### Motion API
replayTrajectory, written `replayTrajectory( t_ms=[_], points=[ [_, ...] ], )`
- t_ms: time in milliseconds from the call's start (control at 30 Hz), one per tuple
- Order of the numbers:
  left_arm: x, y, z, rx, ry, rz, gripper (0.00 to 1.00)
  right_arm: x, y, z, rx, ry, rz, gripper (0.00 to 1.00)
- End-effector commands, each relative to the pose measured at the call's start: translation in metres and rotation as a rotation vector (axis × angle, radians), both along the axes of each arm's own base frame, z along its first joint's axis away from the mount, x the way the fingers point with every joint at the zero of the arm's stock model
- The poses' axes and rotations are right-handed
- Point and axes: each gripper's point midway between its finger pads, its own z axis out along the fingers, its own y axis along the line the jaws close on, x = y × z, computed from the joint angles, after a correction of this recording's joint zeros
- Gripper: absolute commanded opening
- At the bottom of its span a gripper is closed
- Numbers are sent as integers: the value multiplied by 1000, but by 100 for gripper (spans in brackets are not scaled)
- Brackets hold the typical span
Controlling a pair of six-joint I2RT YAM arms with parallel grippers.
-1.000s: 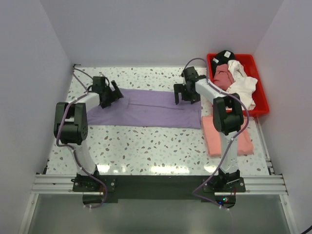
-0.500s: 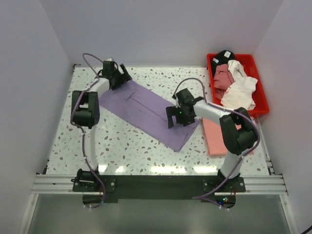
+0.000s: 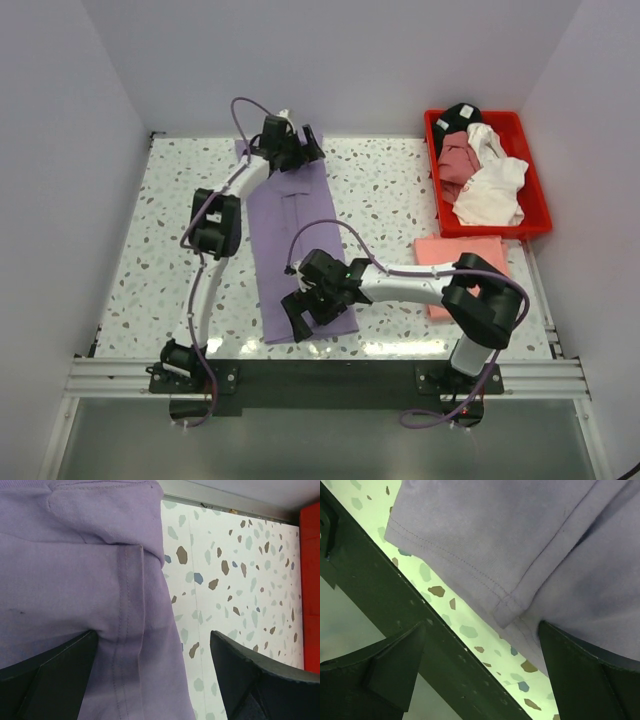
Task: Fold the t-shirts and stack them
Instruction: Fold the tshirt
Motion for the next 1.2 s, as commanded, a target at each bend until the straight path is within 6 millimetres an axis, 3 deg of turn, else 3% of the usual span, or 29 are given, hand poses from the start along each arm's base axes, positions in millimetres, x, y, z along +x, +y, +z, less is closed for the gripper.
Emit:
replayTrajectory(
  t_ms=[0,133,233,333,367,400,467,500,533,567,600,633,667,700,733,767,800,833,867,900,933,967,1000,1033,1100,1133,1167],
  points=[
    [-27,-3,-61,36,149,-47,100,-15,-5,-7,-18,59,-25,99],
    [-21,-15,-49,-25,106,-79,100,-5,-9,-1,-39,10,-64,99],
    [-8,-28,-11,-79,35,-107,100,2,-4,17,7,-35,-88,99],
    [-8,-42,52,-110,-69,-140,100,11,-4,35,23,-88,-103,99],
    [-14,-50,67,-107,-95,-169,100,15,-3,50,52,-122,-114,99],
    [-19,-53,109,-120,-155,-189,100,17,-4,55,58,-136,-128,99],
    [-33,-62,150,-101,-216,-224,100,25,-7,76,93,-195,-170,99],
    [-44,-61,197,-101,-285,-230,100,29,-12,83,93,-221,-193,99],
    [-54,-63,208,-68,-304,-232,100,33,-15,89,99,-240,-226,99],
    [-74,-59,251,-67,-357,-233,100,40,-22,101,113,-288,-271,99],
    [-86,-57,264,-59,-369,-236,100,44,-27,107,118,-309,-301,99],
    [-103,-57,245,-23,-326,-243,100,45,-31,112,128,-320,-332,99],
    [-118,-53,246,0,-309,-237,100,50,-40,112,119,-350,-371,99],
    [-143,-42,277,8,-344,-220,100,51,-46,124,151,-371,-399,99],
    [-159,-32,240,73,-251,-162,100,53,-52,129,163,-387,-433,99],
    [-177,-22,228,105,-209,-136,100,54,-61,123,150,-395,-461,99],
    [-205,-9,251,96,-246,-109,100,58,-73,132,164,-433,-511,99],
    [-235,1,192,141,-123,-75,100,58,-79,133,165,-442,-544,99],
    [-277,10,168,124,-87,-72,100,60,-96,132,150,-465,-601,99],
    [-281,12,203,74,-176,-64,100,61,-102,124,121,-471,-608,99],
    [-316,17,148,81,-61,-62,100,59,-109,129,139,-481,-624,99],
    [-339,28,156,45,-85,-30,100,58,-117,121,123,-483,-630,99],
    [-357,34,140,47,-58,-25,100,55,-122,118,113,-486,-626,99],
    [-384,45,98,75,34,1,100,52,-125,120,129,-486,-624,99],
    [-420,64,77,82,101,17,100,46,-131,109,113,-474,-606,99],
    [-443,71,51,93,183,14,100,43,-132,105,113,-465,-591,99],
    [-457,78,46,95,207,7,100,41,-134,99,101,-463,-586,99]
  ],
)
